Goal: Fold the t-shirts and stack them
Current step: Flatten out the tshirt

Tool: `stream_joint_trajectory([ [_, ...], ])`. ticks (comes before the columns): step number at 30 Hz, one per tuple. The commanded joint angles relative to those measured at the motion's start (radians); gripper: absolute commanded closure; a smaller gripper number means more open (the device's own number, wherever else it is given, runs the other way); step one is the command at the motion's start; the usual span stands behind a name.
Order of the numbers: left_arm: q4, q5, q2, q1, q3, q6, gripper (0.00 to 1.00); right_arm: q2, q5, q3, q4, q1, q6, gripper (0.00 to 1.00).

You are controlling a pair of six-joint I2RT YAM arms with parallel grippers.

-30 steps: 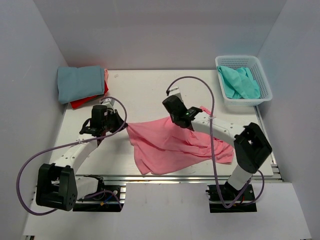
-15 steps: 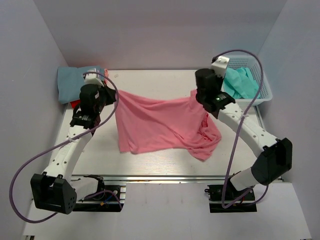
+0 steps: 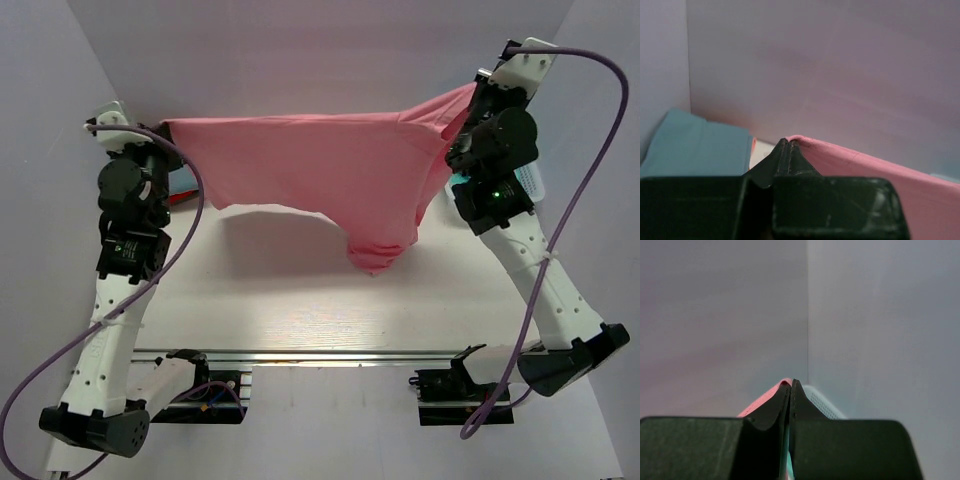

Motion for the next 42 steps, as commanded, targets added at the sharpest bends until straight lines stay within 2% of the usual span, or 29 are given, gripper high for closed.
stream_joint_trajectory([
  [1,0.028,-0.009,-0.045,0.001,0.092,0.077,1.0,-0.065,-0.087,0.101,0.016,0.001,-0.079,1.0],
  [8,0.018,0.103,-0.083,0.001,0.227,0.133,1.0,-0.12,-0.296,0.323,-0.166,0.001,-0.036,1.0],
  [15,-0.015,0.204,-0.106,0.001,0.348,0.143,1.0,-0.209,-0.443,0.374,-0.212,-0.002,-0.035,1.0],
  [20,-0.062,0.301,-0.126,0.01,0.448,0.143,1.0,-0.275,-0.62,0.43,-0.281,-0.002,0.011,1.0],
  [21,-0.062,0.31,-0.126,0.01,0.459,0.143,1.0,-0.281,-0.699,0.43,-0.291,-0.002,0.03,1.0],
  [24,-0.091,0.338,-0.15,0.01,0.491,0.123,1.0,-0.323,-0.753,0.457,-0.317,-0.005,0.065,1.0],
  [30,-0.11,0.365,-0.207,0.01,0.491,0.114,1.0,-0.369,-0.743,0.437,-0.315,-0.005,0.074,1.0],
  [35,-0.131,0.356,-0.198,0.01,0.448,0.104,1.0,-0.372,-0.724,0.277,-0.236,-0.004,0.058,1.0],
  [37,-0.104,0.356,-0.198,0.01,0.372,0.091,1.0,-0.344,-0.682,0.227,-0.205,-0.007,0.048,1.0],
  [42,0.001,0.294,-0.165,0.01,0.119,0.006,1.0,-0.254,-0.52,0.007,0.029,-0.007,-0.036,1.0],
])
